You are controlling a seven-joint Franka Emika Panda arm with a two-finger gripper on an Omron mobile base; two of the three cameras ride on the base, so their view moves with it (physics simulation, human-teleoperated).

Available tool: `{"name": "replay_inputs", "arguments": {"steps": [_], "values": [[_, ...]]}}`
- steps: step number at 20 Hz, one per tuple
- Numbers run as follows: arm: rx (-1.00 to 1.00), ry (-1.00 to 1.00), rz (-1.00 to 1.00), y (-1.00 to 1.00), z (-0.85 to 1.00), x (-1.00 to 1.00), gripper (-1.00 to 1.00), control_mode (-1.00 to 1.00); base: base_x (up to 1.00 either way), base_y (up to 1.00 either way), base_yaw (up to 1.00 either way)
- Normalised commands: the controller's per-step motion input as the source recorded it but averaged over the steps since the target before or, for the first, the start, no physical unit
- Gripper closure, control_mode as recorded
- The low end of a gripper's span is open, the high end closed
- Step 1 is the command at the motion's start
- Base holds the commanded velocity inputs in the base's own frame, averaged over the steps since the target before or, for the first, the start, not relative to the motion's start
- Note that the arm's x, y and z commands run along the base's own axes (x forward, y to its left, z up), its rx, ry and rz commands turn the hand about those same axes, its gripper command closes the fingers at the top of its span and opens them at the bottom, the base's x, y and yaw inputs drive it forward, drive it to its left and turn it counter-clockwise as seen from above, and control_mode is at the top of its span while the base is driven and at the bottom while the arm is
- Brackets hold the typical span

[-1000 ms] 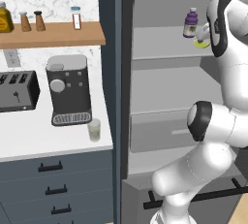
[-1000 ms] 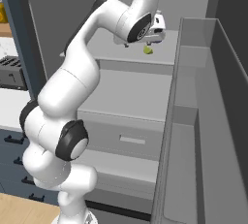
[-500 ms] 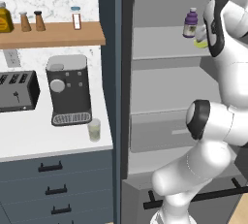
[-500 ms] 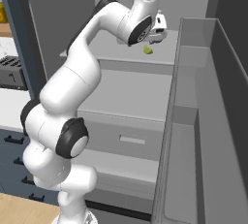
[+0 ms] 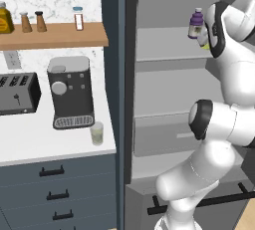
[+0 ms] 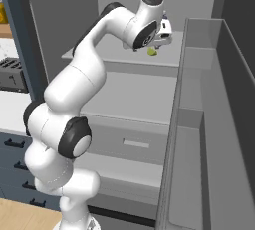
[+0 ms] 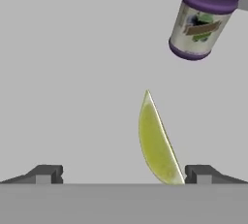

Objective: Grab a lemon wedge from the fridge and one ice cube from the ice bowl, and put them in the glass of lemonade.

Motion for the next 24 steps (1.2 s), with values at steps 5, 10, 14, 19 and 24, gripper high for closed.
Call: {"name": "replay_inputs", "arguments": {"steps": [5,10,14,19,24], "values": [[0.00,0.03,0.00,-0.15,0.00,0.44,-1.00,-1.00,0.00,0.00,0.00],[0.00,0.08,0.00,-0.25,0.00,0.34,-1.00,-1.00,0.00,0.00,0.00],[0.00,0.09,0.00,-0.24,0.00,0.24,-1.00,-1.00,0.00,0.00,0.00],[0.00,0.06,0.01,-0.08,0.00,0.08,-1.00,-1.00,0.00,0.00,0.00],[0.00,0.01,0.12,0.24,-0.10,-0.04,-1.00,-1.00,0.00,0.00,0.00]]}}
